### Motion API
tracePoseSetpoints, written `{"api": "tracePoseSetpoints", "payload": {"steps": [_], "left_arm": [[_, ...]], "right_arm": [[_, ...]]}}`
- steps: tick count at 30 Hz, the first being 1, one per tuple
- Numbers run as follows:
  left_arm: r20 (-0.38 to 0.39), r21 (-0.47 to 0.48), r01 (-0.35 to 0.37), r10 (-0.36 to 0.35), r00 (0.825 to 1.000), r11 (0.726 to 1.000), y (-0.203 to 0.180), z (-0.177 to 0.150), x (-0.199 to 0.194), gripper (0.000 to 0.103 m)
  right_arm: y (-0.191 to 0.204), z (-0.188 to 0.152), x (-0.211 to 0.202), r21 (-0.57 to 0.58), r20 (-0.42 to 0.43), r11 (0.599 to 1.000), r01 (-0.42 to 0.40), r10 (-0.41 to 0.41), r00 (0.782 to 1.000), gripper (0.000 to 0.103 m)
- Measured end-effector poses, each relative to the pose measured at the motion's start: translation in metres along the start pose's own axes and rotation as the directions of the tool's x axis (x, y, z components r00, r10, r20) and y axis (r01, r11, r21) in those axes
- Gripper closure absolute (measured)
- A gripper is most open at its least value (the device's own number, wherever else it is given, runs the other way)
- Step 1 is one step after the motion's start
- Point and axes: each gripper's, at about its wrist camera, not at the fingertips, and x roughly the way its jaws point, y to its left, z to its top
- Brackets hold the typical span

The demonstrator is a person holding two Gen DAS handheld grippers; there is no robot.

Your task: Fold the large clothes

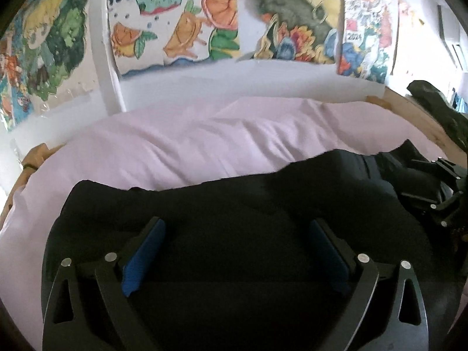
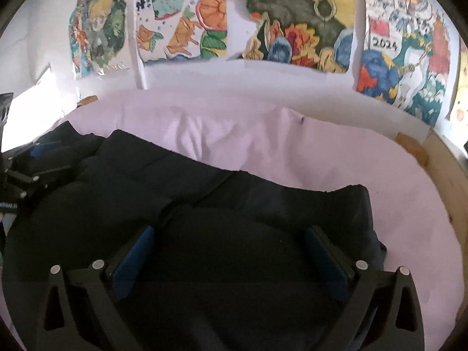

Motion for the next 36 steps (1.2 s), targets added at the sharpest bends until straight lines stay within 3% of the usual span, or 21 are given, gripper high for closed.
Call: {"api": "tracePoseSetpoints", "payload": {"steps": [9,13,24,36], "left_arm": [[-0.092,-0.066,0.092,-0.098,0.991,0.994,0.025,0.002,0.044,0.001],[-0.108,-0.109,0.130,-0.142,0.984,0.986,0.037,0.001,0.053,0.001],[-0.077,-0.074,0.094,-0.099,0.992,0.993,0.023,-0.001,0.054,0.001],[-0.065,-0.080,0.105,-0.110,0.992,0.991,0.022,-0.002,0.054,0.001]], "right_arm": [[-0.021,0.000,0.052,0.029,-0.091,0.997,-0.076,0.078,0.993,0.000],[-0.028,-0.006,0.063,0.070,-0.081,0.992,-0.102,0.108,0.991,0.000],[-0.024,-0.010,0.060,0.065,-0.063,0.994,-0.092,0.096,0.993,0.000],[-0.021,-0.008,0.061,0.064,-0.061,0.994,-0.091,0.095,0.994,0.000]]}}
